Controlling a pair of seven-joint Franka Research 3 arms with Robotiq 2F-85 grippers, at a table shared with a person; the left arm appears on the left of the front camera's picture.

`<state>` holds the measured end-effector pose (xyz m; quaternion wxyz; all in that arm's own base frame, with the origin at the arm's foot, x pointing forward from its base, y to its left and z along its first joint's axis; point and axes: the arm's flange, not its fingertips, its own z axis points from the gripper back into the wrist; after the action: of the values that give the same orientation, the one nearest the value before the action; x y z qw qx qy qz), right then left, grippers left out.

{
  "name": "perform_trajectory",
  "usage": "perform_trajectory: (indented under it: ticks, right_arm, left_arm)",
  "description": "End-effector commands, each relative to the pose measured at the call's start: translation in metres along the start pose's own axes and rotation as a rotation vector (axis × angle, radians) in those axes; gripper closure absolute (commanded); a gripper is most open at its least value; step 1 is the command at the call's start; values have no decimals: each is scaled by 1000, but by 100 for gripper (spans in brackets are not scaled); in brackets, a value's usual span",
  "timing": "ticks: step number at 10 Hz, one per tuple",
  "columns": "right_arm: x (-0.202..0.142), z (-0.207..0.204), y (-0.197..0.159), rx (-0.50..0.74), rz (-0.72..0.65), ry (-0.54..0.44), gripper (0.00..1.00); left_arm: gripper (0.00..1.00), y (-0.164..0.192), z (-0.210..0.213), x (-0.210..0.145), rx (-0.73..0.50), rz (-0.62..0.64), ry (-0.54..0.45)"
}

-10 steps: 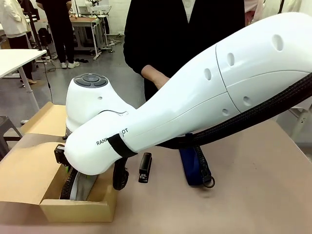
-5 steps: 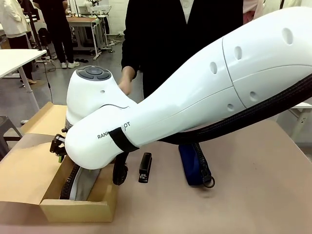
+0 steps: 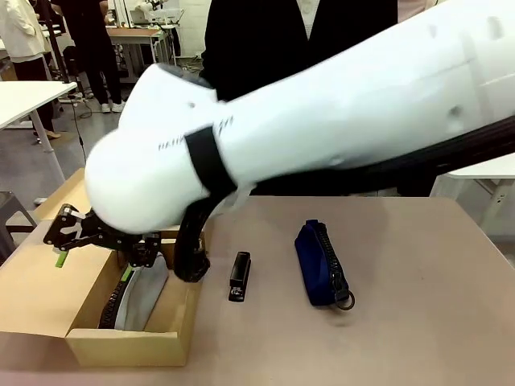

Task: Place items inside the box.
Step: Pick up a Pencil pouch or Stapler and place it inside the Mailer Box closest to the robot.

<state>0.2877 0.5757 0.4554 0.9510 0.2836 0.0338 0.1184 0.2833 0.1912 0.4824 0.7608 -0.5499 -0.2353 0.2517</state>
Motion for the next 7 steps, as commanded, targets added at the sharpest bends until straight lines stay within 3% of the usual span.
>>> perform_trajectory:
  ticks: [1,3,4,5,7]
  right_arm:
    - [-27,74,-63,-76,55,24,0]
    - [-67,122,-90,10,116,-143,0]
    - [-75,123,-91,-64,-23,-262,0]
    - [-35,97,-57,-31,75,-45,0]
    - [-35,97,-57,-31,75,-45,0]
  left_arm:
    - [0,1,0,-2,-11,-15,2]
    - [0,1,0,-2,-11,-15,2]
    - [0,1,0,-2,-11,-15,2]
    - [0,1,0,-2,-11,-15,2]
    - [0,1,0,-2,-11,-15,2]
